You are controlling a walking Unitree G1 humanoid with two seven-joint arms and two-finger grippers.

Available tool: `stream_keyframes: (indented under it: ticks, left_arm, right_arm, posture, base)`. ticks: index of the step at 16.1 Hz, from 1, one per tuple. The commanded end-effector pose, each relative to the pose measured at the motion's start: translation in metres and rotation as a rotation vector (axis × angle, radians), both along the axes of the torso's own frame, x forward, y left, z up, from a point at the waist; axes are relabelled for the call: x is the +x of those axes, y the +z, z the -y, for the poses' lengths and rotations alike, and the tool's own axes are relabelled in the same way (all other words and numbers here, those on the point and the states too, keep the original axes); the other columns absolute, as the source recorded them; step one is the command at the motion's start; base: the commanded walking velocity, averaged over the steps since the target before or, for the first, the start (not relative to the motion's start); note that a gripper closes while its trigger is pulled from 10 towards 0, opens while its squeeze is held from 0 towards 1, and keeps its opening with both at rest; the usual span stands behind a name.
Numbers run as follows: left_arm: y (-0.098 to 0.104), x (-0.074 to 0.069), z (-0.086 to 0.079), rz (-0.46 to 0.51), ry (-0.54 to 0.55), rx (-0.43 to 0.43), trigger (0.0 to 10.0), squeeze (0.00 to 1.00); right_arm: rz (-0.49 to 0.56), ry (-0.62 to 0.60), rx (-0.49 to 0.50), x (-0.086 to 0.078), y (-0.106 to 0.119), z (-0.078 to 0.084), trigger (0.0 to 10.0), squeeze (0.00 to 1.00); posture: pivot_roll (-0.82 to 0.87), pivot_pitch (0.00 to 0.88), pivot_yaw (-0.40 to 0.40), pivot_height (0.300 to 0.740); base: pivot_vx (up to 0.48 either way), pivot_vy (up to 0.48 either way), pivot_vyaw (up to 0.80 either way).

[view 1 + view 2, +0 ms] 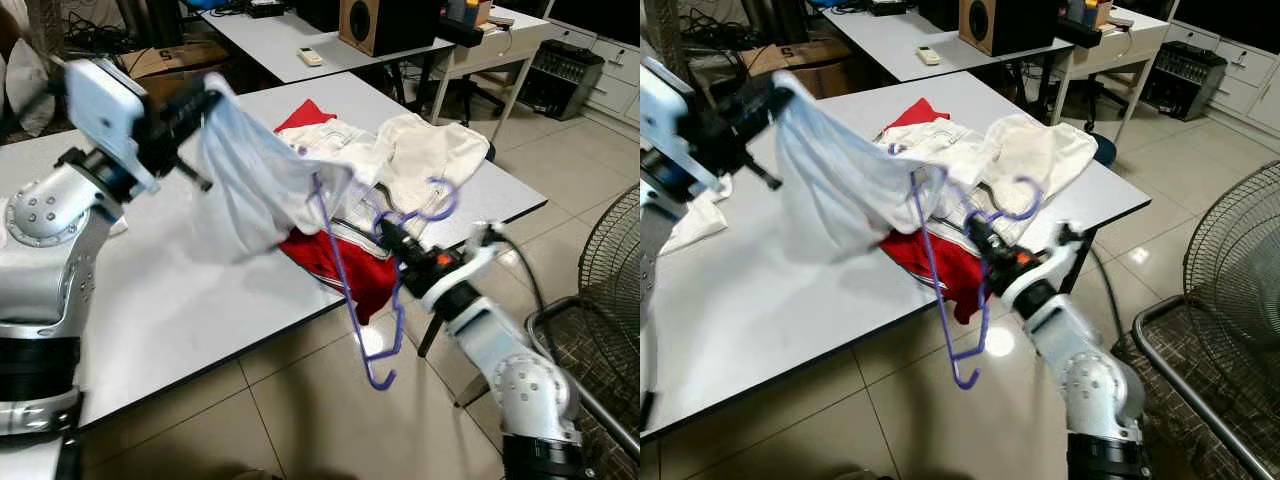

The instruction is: Hang hanger

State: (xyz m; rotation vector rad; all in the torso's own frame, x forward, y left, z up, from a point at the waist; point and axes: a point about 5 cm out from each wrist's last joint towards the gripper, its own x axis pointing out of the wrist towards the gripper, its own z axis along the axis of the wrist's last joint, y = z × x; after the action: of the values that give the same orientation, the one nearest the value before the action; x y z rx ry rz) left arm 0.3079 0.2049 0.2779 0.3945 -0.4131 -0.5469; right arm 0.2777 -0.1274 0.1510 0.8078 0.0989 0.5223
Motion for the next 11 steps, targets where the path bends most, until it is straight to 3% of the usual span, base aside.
stream_keyframes:
  ticks: [1, 4, 5, 7, 11]
  left_arm:
    - [-0.003, 0.001, -0.001, -0.02, 0.009, 0.036, 0.0, 0.0]
    - [-0.016, -0.002, 0.004, -0.099, -0.056, 0.086, 0.0, 0.0]
    - [-0.024, -0.003, 0.007, -0.15, -0.085, 0.111, 0.0, 0.0]
    - [-0.047, -0.008, 0.018, -0.272, -0.149, 0.191, 0.0, 0.0]
    - [-0.069, -0.019, 0.041, -0.356, -0.257, 0.267, 0.0, 0.0]
  right_arm:
    - [0.025, 0.001, 0.043, -0.003, 0.008, 0.003, 10.0, 0.0]
    - [-0.097, -0.127, 0.188, 0.006, 0.0, 0.015, 10.0, 0.0]
    - [-0.175, -0.187, 0.23, 0.017, -0.008, 0.018, 10.0, 0.0]
    - [-0.179, -0.183, 0.363, 0.041, 0.005, 0.009, 10.0, 0.0]
    - [-0.223, -0.219, 0.484, 0.067, 0.02, 0.001, 10.0, 0.0]
  posture:
    - [-0.08, 0.009, 0.031, 0.74]
    - [-0.08, 0.006, 0.031, 0.74]
    - [-0.09, 0.006, 0.033, 0.74]
    - [-0.08, 0.004, 0.031, 0.74]
    - [-0.08, 0.003, 0.015, 0.74]
  base:
    - [0.0, 0.0, 0.0]
    - [0.0, 0.0, 0.0]
    - [0.0, 0.0, 0.0]
    - [0.0, 0.0, 0.0]
    - [0.0, 0.0, 0.0]
